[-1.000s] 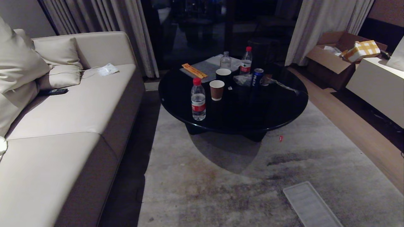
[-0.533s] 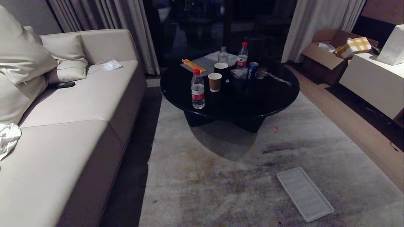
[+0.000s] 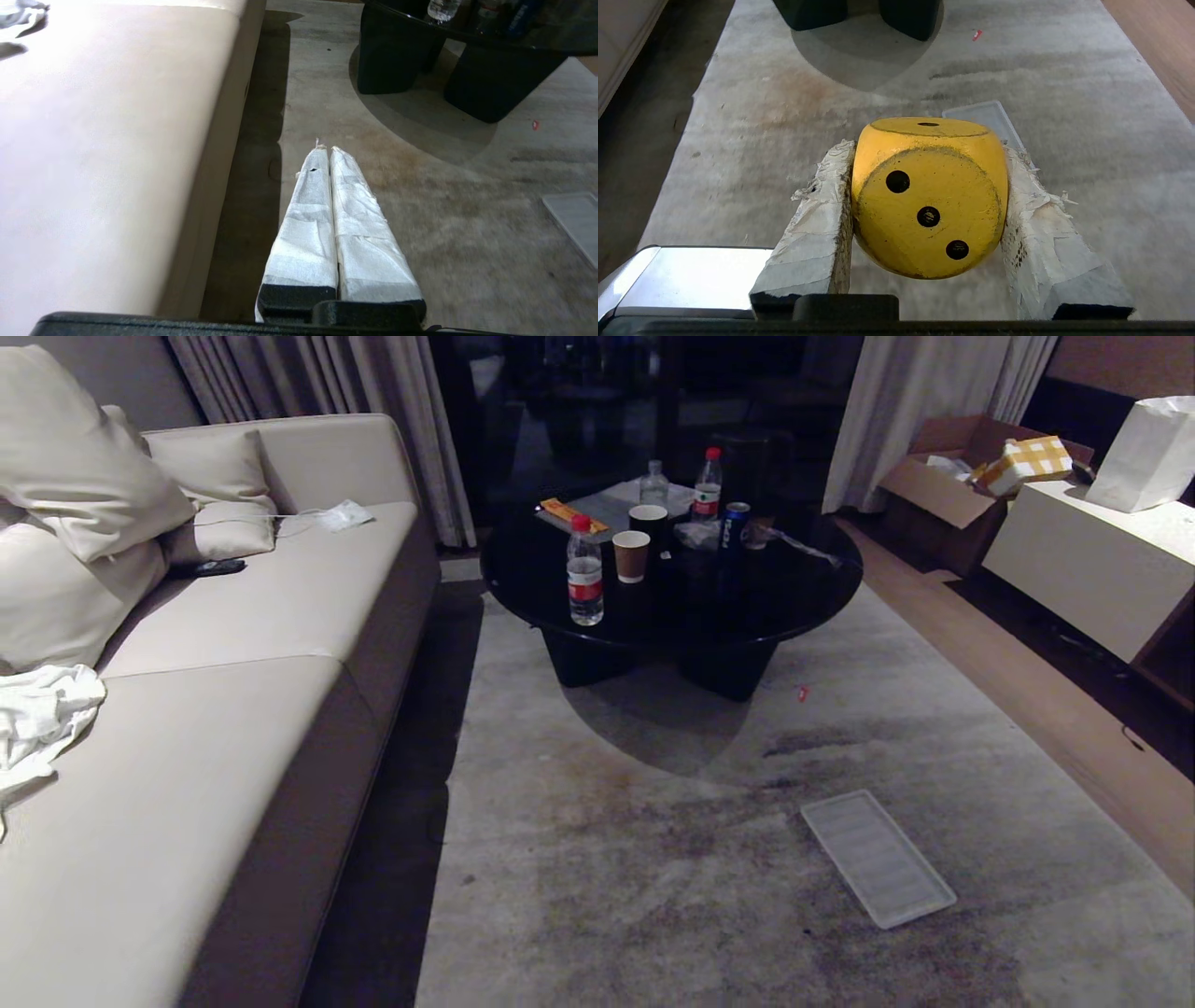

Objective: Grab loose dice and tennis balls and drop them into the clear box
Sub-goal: Put the toys in the box

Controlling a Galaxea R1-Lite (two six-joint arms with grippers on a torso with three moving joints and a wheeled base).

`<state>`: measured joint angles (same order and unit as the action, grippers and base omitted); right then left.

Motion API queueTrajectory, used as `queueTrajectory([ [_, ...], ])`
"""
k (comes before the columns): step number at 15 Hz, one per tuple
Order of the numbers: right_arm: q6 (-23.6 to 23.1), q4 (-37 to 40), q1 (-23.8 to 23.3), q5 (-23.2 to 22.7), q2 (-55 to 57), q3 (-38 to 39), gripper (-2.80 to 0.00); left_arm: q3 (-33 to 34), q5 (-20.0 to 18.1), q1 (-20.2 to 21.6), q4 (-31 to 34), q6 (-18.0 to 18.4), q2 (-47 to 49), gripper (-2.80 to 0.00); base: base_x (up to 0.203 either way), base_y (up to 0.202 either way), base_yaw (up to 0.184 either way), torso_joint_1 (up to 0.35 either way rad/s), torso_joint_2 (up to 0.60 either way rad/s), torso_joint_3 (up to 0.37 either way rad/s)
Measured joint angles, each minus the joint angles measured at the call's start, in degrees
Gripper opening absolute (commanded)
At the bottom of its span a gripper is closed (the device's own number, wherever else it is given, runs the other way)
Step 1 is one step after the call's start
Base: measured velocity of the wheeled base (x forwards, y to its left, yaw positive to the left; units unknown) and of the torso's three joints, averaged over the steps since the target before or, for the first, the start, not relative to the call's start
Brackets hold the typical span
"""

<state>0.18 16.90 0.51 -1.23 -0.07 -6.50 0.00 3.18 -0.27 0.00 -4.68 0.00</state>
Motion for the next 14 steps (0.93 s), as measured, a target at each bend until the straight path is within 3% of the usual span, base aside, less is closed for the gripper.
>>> queueTrajectory([
  [4,-0.02,0.02,0.0,0.03,0.0,0.0,-2.8,0.0,0.0,0.02,0.0,-0.25,0.0,-2.8,-0.002,0.001,-0.024,0.0,0.0,0.001],
  [14,-0.02,-0.01,0.0,0.02,0.0,0.0,-2.8,0.0,0.09,0.0,0.0,-0.48,0.0,-2.8,0.001,0.009,-0.165,0.002,0.0,0.002],
])
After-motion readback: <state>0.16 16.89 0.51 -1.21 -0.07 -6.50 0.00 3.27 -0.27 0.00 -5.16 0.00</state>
